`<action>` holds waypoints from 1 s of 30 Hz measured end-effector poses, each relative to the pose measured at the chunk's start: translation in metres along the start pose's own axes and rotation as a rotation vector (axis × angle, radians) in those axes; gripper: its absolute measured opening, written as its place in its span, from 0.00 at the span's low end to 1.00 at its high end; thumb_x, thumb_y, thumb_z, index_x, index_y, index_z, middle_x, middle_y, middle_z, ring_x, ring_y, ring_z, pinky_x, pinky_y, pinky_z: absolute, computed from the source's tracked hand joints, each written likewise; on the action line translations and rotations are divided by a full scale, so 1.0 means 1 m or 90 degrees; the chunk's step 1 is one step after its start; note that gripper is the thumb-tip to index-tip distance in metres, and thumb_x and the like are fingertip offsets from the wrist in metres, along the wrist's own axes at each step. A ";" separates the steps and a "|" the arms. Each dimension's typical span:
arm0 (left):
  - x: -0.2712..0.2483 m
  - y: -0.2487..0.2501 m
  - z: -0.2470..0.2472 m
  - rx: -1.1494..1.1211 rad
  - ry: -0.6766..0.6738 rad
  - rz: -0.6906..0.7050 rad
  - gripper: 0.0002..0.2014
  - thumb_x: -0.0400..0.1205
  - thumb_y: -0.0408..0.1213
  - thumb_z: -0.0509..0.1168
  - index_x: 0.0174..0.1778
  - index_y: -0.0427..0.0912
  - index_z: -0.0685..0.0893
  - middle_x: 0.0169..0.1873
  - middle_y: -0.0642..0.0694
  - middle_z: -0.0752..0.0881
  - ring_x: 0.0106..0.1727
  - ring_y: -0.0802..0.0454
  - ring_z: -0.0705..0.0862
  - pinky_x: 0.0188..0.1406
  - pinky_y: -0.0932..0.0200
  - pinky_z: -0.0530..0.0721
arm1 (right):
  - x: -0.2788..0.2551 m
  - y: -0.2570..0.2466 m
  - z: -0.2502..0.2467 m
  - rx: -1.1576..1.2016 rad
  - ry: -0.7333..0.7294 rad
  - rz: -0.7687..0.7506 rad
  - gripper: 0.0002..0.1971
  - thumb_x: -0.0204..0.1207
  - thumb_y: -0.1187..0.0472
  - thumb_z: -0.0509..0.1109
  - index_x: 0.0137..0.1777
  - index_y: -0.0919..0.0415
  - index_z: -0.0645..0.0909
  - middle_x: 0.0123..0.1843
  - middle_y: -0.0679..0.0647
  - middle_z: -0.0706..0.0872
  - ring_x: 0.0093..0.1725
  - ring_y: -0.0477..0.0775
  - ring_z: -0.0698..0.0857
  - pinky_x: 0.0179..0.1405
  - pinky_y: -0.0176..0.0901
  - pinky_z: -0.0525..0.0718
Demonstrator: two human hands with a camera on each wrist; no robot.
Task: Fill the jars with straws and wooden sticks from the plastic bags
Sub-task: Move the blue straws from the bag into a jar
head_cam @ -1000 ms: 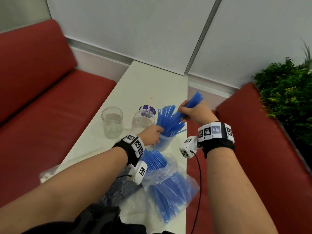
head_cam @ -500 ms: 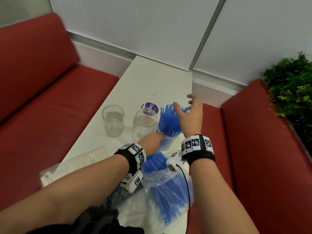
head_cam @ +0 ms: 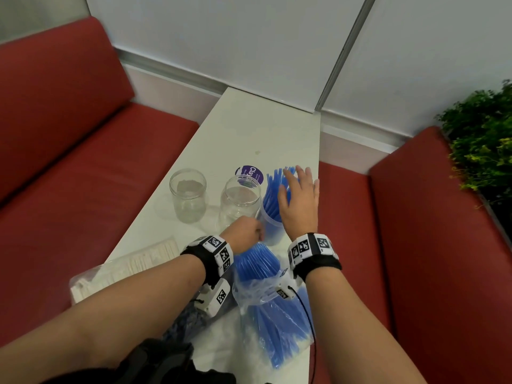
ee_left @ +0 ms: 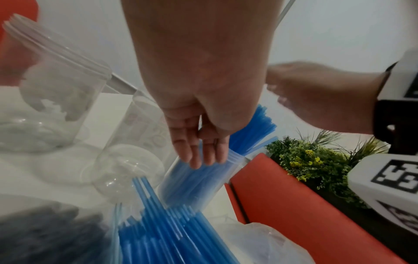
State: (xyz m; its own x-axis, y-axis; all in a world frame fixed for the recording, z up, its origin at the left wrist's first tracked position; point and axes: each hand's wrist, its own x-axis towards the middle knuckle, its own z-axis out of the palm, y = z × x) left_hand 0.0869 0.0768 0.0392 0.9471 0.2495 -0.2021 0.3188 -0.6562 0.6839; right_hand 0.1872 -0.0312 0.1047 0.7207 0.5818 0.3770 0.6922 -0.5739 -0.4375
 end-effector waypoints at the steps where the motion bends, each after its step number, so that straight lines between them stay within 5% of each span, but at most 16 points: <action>1: -0.001 -0.003 0.002 0.026 -0.064 -0.012 0.12 0.82 0.30 0.60 0.47 0.38 0.91 0.46 0.44 0.90 0.47 0.50 0.87 0.54 0.57 0.84 | -0.004 -0.006 -0.003 0.037 0.084 -0.030 0.15 0.85 0.60 0.62 0.67 0.59 0.84 0.68 0.58 0.84 0.73 0.63 0.77 0.77 0.63 0.69; 3: -0.004 -0.006 0.010 0.065 -0.267 -0.020 0.09 0.81 0.35 0.66 0.52 0.39 0.91 0.48 0.44 0.90 0.45 0.51 0.86 0.53 0.56 0.84 | -0.012 -0.017 -0.005 0.084 0.086 -0.062 0.11 0.77 0.61 0.60 0.47 0.58 0.84 0.45 0.53 0.87 0.49 0.58 0.83 0.53 0.56 0.79; 5: -0.009 -0.007 0.019 0.052 -0.445 -0.044 0.14 0.79 0.42 0.73 0.58 0.42 0.89 0.53 0.45 0.89 0.51 0.43 0.88 0.57 0.50 0.86 | -0.025 -0.026 0.004 0.140 -0.112 -0.031 0.09 0.77 0.61 0.59 0.40 0.57 0.80 0.36 0.52 0.84 0.38 0.55 0.81 0.41 0.52 0.80; 7: -0.013 -0.008 0.028 0.101 -0.498 -0.069 0.23 0.74 0.48 0.77 0.64 0.48 0.85 0.60 0.49 0.86 0.59 0.43 0.86 0.65 0.45 0.84 | -0.038 -0.024 0.021 0.118 -0.290 0.044 0.10 0.80 0.64 0.60 0.39 0.60 0.79 0.36 0.57 0.84 0.38 0.59 0.82 0.40 0.54 0.82; 11: -0.019 -0.017 0.037 0.319 -0.463 -0.022 0.34 0.72 0.49 0.78 0.74 0.54 0.75 0.66 0.51 0.82 0.65 0.47 0.81 0.65 0.52 0.78 | -0.072 0.006 0.055 -0.101 -0.513 0.211 0.13 0.85 0.68 0.60 0.63 0.71 0.80 0.63 0.69 0.86 0.64 0.68 0.84 0.60 0.53 0.81; 15: -0.031 -0.026 0.038 0.329 -0.447 -0.006 0.22 0.76 0.45 0.74 0.67 0.50 0.82 0.61 0.48 0.85 0.61 0.45 0.83 0.62 0.52 0.80 | -0.101 0.025 0.079 -0.211 -0.565 0.246 0.25 0.85 0.58 0.68 0.77 0.68 0.68 0.74 0.66 0.77 0.74 0.66 0.78 0.72 0.53 0.76; 18: -0.038 -0.029 0.040 0.298 -0.392 -0.006 0.17 0.78 0.39 0.71 0.64 0.46 0.84 0.57 0.46 0.87 0.58 0.44 0.85 0.57 0.57 0.81 | -0.113 0.029 0.095 -0.271 -0.559 0.232 0.28 0.85 0.54 0.69 0.79 0.68 0.66 0.76 0.65 0.75 0.76 0.65 0.75 0.74 0.53 0.73; 23: -0.047 -0.034 0.044 0.198 -0.249 -0.075 0.18 0.77 0.31 0.70 0.63 0.41 0.82 0.60 0.42 0.85 0.59 0.44 0.83 0.46 0.63 0.76 | -0.132 0.035 0.106 -0.339 -0.532 0.221 0.20 0.87 0.58 0.65 0.74 0.66 0.73 0.73 0.62 0.77 0.73 0.62 0.74 0.73 0.50 0.74; 26: -0.051 -0.028 0.043 0.062 -0.154 -0.203 0.21 0.76 0.29 0.72 0.63 0.34 0.75 0.58 0.34 0.84 0.51 0.36 0.87 0.33 0.53 0.83 | -0.138 0.040 0.107 -0.330 -0.531 0.245 0.16 0.87 0.57 0.65 0.71 0.61 0.77 0.71 0.60 0.79 0.74 0.62 0.74 0.71 0.48 0.74; 28: -0.053 -0.024 0.045 -0.060 -0.152 -0.281 0.22 0.76 0.26 0.72 0.63 0.31 0.73 0.55 0.30 0.85 0.46 0.33 0.89 0.40 0.41 0.90 | -0.138 0.042 0.106 -0.303 -0.528 0.253 0.15 0.87 0.59 0.65 0.70 0.60 0.78 0.71 0.59 0.81 0.73 0.62 0.75 0.70 0.48 0.75; 30: -0.056 -0.023 0.047 -0.141 -0.155 -0.344 0.26 0.74 0.20 0.71 0.66 0.34 0.69 0.55 0.29 0.85 0.46 0.34 0.89 0.47 0.40 0.89 | -0.135 0.042 0.103 -0.282 -0.526 0.261 0.14 0.87 0.60 0.65 0.69 0.60 0.79 0.69 0.59 0.83 0.72 0.62 0.78 0.70 0.50 0.76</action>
State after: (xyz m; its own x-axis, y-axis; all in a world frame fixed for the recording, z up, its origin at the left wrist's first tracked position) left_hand 0.0287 0.0445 0.0015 0.6442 0.3177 -0.6957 0.7639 -0.3132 0.5643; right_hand 0.1148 -0.0741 -0.0486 0.7699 0.4121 -0.4872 0.4711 -0.8821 -0.0015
